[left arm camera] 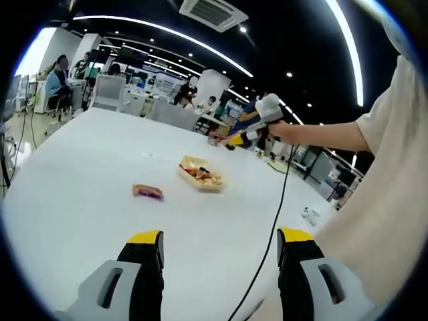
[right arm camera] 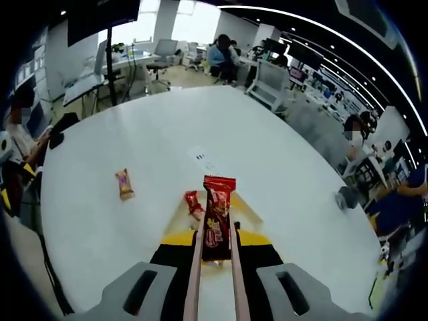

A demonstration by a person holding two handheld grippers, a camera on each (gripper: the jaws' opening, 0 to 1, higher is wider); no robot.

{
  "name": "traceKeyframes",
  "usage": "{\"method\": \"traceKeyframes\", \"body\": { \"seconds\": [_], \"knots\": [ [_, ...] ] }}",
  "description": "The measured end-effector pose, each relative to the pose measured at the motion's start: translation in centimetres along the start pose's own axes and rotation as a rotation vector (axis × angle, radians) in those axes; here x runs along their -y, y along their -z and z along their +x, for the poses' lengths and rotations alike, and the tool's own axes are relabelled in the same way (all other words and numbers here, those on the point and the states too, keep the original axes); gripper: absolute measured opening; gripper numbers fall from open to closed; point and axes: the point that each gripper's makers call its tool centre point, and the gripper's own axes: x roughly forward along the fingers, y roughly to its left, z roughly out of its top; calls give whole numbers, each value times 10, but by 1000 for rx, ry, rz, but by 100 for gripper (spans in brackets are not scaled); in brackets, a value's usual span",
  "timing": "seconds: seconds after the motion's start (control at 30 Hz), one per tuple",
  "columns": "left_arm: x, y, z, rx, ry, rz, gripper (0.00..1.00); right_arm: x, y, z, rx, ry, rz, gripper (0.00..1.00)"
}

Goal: Place the target food into the container with the food tongs after gripping and lifting it, then release it inside without dropping or visibly crushing the food.

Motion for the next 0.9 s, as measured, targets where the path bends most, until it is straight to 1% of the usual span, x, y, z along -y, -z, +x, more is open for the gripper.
{"method": "traceKeyframes", "body": {
  "seconds": [0.2, 0.3, 0.5, 0.77, 0.9],
  "knots": [
    [-1, -1, -2, -7, -8, 4, 69, 16, -1, -1, 1, 18, 5, 21],
    [-2, -2, -2, -8, -10, 6, 69, 20, -3, -2, 4, 24, 8, 21],
    [0, -2, -2, -14, -10, 12, 69, 35, -6, 2, -7, 34, -8, 21],
    [2, 0, 1, -20, -7, 4, 69, 42, -9, 3, -7, 33, -13, 21],
    [3, -1, 3, -22, -3, 7, 69, 46, -10, 4, -7, 36, -9, 21]
  ]
}}
